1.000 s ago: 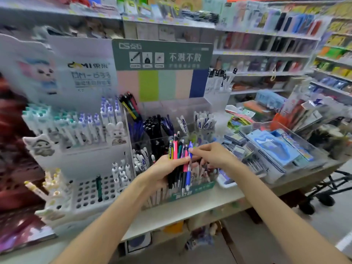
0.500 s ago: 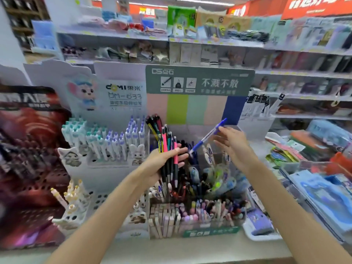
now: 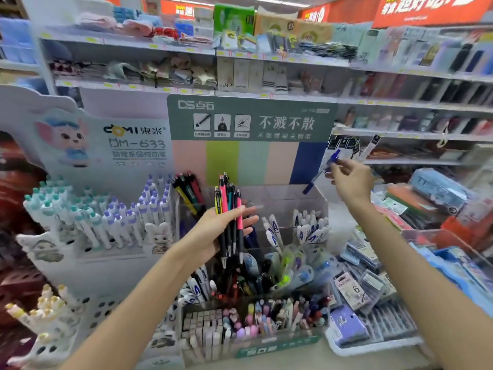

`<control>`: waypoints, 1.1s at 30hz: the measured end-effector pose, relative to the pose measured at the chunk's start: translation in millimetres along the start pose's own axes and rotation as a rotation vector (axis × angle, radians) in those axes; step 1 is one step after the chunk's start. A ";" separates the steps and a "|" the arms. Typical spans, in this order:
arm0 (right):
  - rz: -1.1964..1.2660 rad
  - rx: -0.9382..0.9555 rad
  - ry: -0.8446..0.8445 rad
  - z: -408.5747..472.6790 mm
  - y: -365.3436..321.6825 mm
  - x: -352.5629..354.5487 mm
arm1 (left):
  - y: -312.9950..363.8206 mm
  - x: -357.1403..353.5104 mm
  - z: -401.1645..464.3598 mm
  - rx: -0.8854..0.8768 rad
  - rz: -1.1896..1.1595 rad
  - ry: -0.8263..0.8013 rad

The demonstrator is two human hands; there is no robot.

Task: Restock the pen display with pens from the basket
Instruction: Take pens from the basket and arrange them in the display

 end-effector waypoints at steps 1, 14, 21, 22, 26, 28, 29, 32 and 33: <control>-0.060 0.001 -0.051 -1.2 3.0 -6.3 | -0.3 -5.5 3.1 0.010 0.008 -0.013; -0.370 -0.103 -0.212 -10.4 17.3 -19.0 | -8.2 -50.7 18.7 0.080 0.065 -0.183; -0.425 -0.105 -0.121 -16.9 24.0 -13.6 | -20.2 -54.5 12.8 0.128 0.047 -0.226; -0.410 -0.090 -0.070 -18.4 19.2 -8.4 | -20.4 -53.1 12.1 0.134 0.035 -0.226; -0.114 0.058 -0.005 -40.1 -25.0 5.5 | -17.8 -46.8 8.7 0.108 0.073 -0.254; -0.027 0.006 -0.349 -65.5 -43.9 -12.4 | -15.8 -45.9 7.3 0.080 0.116 -0.254; -0.058 -0.039 -0.537 -82.0 -49.4 -22.9 | -14.4 -44.9 6.3 0.064 0.132 -0.245; -0.114 -0.079 -0.735 -103.7 -56.5 -39.2 | -8.9 -45.5 3.9 0.025 0.166 -0.220; -0.099 -0.082 -0.725 -103.1 -57.9 -41.7 | -6.7 -44.8 3.2 0.009 0.171 -0.211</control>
Point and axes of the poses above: each hand's wrist, its own z-axis towards the middle knuckle, its own x-axis out of the back of the hand, y = z × x, the point moved 7 cm from there along z, towards the middle knuckle, and after that the axes turned 7 degrees about y, right-handed, at the moved point
